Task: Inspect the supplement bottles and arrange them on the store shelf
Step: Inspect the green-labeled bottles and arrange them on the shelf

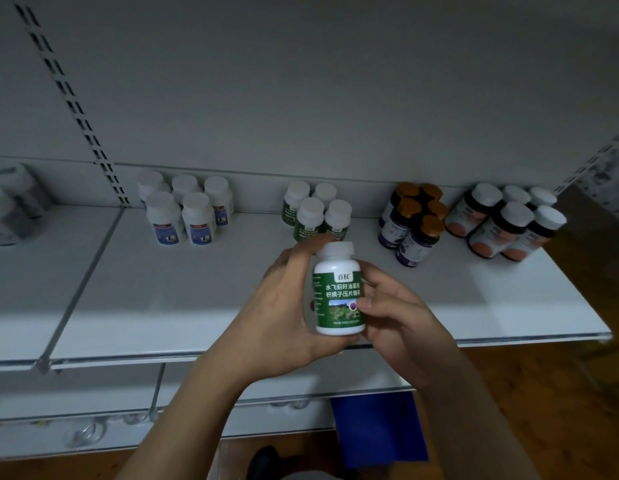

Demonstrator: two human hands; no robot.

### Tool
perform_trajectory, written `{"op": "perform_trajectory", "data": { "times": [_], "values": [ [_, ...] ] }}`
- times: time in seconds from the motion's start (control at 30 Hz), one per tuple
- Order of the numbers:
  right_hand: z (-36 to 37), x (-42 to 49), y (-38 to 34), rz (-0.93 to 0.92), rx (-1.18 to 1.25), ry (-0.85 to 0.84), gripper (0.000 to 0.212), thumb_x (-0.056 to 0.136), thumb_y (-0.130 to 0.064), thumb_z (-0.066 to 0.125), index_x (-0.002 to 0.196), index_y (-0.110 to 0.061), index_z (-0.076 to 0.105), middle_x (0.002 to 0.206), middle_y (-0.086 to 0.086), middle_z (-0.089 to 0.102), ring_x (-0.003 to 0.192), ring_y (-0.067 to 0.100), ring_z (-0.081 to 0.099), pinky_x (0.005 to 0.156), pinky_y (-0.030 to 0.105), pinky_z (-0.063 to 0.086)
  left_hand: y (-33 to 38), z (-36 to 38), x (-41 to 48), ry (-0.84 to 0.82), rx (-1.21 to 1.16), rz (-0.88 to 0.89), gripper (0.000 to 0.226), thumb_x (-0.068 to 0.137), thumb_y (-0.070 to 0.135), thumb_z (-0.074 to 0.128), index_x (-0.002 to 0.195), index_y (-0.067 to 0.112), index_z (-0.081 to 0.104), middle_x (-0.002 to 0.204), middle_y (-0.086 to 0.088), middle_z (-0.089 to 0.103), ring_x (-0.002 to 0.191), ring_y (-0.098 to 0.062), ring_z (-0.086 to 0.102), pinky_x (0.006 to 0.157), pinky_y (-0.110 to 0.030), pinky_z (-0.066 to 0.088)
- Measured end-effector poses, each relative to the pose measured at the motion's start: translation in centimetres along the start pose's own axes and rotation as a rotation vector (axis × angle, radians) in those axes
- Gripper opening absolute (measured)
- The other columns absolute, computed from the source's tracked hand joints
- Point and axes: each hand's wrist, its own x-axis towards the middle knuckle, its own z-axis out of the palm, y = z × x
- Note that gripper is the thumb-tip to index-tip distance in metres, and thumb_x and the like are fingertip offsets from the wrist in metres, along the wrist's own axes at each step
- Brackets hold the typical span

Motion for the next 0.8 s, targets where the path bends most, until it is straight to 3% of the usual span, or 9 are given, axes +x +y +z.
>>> {"op": "perform_trajectory", "data": {
  "times": [0.13, 0.43, 0.6, 0.7, 0.8],
  "values": [
    [-0.3, -0.4, 0.0, -0.004, -0.007, 0.015, 0.055, 0.076, -0.002, 0.053, 0.131, -0.004, 0.055, 0.116, 0.022, 0.061, 0.106, 0.034, 0.059, 0.092, 0.046, 0.049, 0.0, 0.6, 0.1, -0.033, 0.012, 0.019, 0.102, 0.064, 0.04, 0.087, 0.139, 0.046, 0.019, 0.133, 0.013, 0.045, 0.126, 0.001, 0.041, 0.098, -0.011, 0.038],
    [-0.9, -1.1, 0.4, -0.023, -0.008, 0.05, 0.059, 0.072, 0.002, 0.053, 0.13, -0.005, 0.054, 0.114, 0.021, 0.063, 0.104, 0.033, 0.061, 0.091, 0.044, 0.051, -0.2, 1.4, 0.1, -0.053, -0.005, 0.04, 0.096, 0.065, 0.045, 0.084, 0.138, 0.048, 0.022, 0.13, 0.022, 0.039, 0.125, 0.004, 0.039, 0.095, -0.002, 0.032],
    [-1.4, -1.3, 0.5, -0.05, -0.039, 0.117, 0.059, 0.069, 0.004, 0.056, 0.127, -0.007, 0.056, 0.112, 0.018, 0.067, 0.101, 0.029, 0.065, 0.087, 0.038, 0.056, -0.6, 1.6, 0.4, -0.101, 0.024, 0.032, 0.112, 0.064, 0.054, 0.082, 0.15, 0.045, 0.01, 0.135, 0.018, 0.034, 0.132, -0.007, 0.035, 0.109, -0.027, 0.036],
    [-1.8, -1.2, 0.9, -0.101, -0.186, 0.197, 0.058, 0.068, 0.0, 0.071, 0.123, -0.014, 0.061, 0.113, 0.012, 0.071, 0.106, 0.029, 0.066, 0.096, 0.048, 0.052, -0.8, 1.6, 0.6, -0.164, -0.012, -0.021, 0.115, 0.066, 0.064, 0.074, 0.15, 0.05, -0.003, 0.127, 0.02, 0.034, 0.124, 0.0, 0.04, 0.104, -0.021, 0.038],
    [-1.8, -0.8, 1.2, -0.12, -0.263, 0.278, 0.058, 0.065, -0.011, 0.08, 0.119, -0.023, 0.064, 0.109, 0.006, 0.072, 0.107, 0.026, 0.067, 0.096, 0.045, 0.052, -1.2, 1.8, 0.7, -0.161, -0.03, -0.055, 0.097, 0.077, 0.063, 0.064, 0.152, 0.047, 0.005, 0.117, 0.018, 0.038, 0.105, 0.0, 0.051, 0.091, -0.017, 0.046]
  ]
}}
